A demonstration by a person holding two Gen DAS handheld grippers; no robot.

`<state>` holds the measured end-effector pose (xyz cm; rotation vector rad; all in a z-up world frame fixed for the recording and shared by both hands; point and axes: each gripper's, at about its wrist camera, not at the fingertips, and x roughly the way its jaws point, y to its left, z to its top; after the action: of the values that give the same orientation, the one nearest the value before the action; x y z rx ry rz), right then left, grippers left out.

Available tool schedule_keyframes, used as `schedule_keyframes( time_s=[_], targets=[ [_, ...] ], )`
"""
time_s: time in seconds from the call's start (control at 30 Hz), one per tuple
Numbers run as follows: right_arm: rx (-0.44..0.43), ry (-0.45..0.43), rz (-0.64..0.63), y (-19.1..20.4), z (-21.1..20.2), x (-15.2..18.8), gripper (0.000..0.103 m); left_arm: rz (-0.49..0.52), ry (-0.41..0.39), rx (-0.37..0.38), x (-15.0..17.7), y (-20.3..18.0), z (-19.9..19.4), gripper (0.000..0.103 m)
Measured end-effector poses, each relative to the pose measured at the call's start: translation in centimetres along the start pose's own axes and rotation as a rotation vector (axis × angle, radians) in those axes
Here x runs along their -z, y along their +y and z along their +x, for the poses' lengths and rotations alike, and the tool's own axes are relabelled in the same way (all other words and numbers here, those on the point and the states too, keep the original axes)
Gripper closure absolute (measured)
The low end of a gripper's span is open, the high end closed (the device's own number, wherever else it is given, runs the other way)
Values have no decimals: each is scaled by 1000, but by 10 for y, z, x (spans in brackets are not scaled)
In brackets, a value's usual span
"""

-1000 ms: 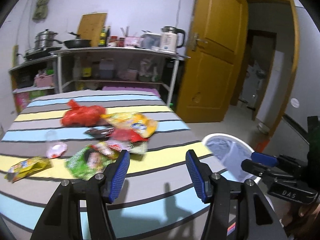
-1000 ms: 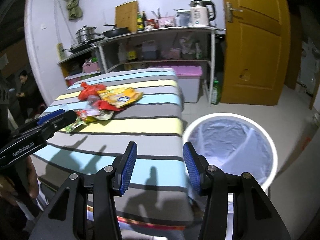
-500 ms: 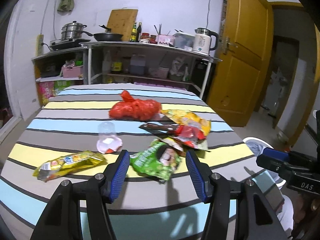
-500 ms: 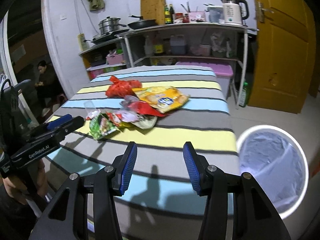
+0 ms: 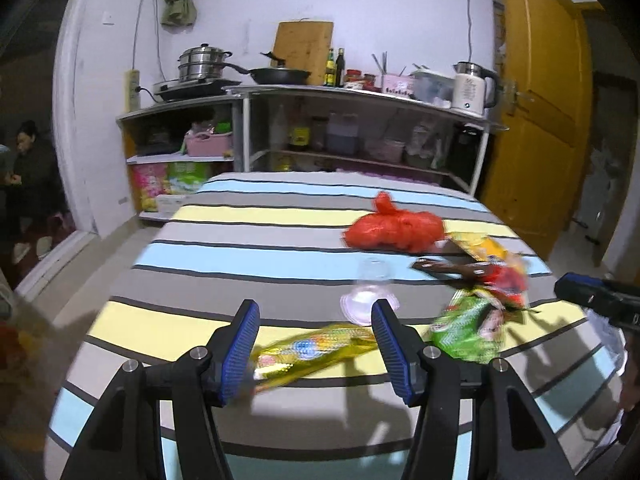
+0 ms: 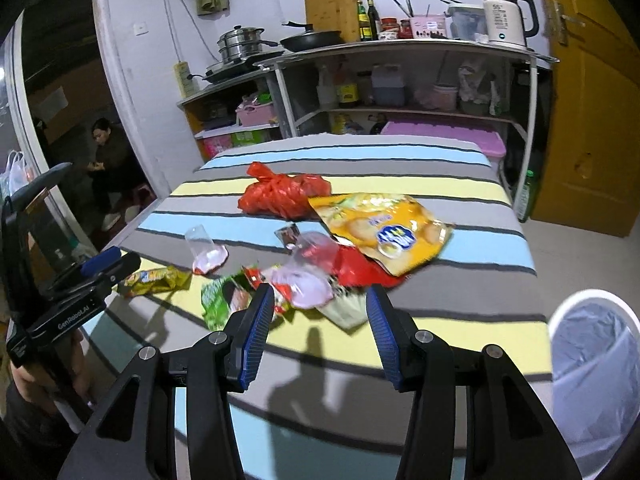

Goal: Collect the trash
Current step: 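Grasp the yellow snack wrapper with the left tool while the right tool grasps the clear plastic cup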

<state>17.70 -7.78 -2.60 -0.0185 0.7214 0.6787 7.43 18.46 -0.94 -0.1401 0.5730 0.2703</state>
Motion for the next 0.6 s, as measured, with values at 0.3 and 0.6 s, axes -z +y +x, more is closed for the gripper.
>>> schedule_keyframes(
  time_s=[0.3,0.6],
  targets=[
    [-16,41,44,7,32,-12,54,66,144,112,3,14,28,43],
    [24,71,75,4,50,-21,54,145,245,112,12,-4,44,43]
  ],
)
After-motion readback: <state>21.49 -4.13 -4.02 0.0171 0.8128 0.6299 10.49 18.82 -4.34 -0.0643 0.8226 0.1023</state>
